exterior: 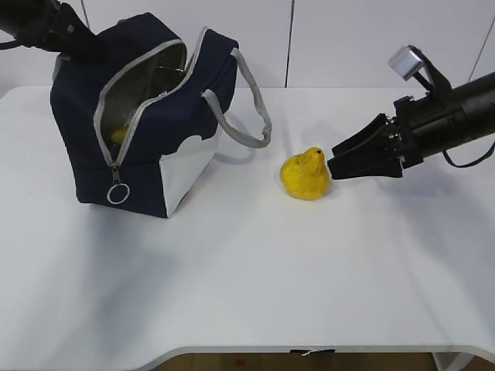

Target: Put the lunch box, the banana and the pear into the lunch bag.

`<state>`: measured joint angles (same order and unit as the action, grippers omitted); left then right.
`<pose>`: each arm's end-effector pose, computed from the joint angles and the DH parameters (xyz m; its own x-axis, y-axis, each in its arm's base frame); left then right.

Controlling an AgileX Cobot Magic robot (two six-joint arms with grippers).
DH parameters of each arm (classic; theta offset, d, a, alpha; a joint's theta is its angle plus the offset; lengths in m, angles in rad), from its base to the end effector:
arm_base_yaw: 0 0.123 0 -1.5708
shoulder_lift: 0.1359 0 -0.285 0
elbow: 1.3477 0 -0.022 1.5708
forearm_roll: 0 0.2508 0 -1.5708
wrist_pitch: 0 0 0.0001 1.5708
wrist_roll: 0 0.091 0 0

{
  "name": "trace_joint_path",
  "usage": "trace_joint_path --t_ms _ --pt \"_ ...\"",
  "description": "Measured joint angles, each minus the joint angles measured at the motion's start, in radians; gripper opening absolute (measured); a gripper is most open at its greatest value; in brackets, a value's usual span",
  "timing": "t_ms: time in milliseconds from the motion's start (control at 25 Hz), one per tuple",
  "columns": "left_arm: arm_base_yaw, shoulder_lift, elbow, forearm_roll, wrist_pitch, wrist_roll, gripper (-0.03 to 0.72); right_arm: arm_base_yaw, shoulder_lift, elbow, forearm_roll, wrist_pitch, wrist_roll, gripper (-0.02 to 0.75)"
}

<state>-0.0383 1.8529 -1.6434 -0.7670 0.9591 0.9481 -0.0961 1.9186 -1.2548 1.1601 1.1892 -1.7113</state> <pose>0.4103 -0.0675 0.3151 -0.5582 0.3741 -0.7406 0.6796 0.7181 -0.1495 0.3705 0.0421 0.2103 -0.4154 -0.4051 -0.8144 -0.8893 0.3692 0.2699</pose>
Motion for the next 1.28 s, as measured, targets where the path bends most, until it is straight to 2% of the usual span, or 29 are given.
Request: trace_joint_path --t_ms 120,240,400,600,880,1280 --pt "0.000 0.000 0.000 0.000 0.001 0.000 -0.004 0.000 0.040 0.000 0.034 -0.002 -0.019 0.557" --pt "0.000 0.000 0.000 0.000 0.001 0.000 -0.005 0.000 0.059 0.000 0.073 -0.006 -0.055 0.581" --pt "0.000 0.000 0.000 0.000 0.001 0.000 -0.004 0.000 0.063 0.000 0.130 -0.028 -0.074 0.577" --pt "0.000 0.000 0.000 0.000 0.002 0.000 -0.005 0.000 0.064 0.000 0.157 -0.108 -0.142 0.536" --pt "0.000 0.000 0.000 0.005 0.002 0.000 -0.004 0.000 0.068 0.000 0.215 -0.207 -0.231 0.529" --pt "0.000 0.000 0.000 0.005 0.002 0.000 -0.004 0.000 0.137 0.000 0.300 -0.214 -0.269 0.529"
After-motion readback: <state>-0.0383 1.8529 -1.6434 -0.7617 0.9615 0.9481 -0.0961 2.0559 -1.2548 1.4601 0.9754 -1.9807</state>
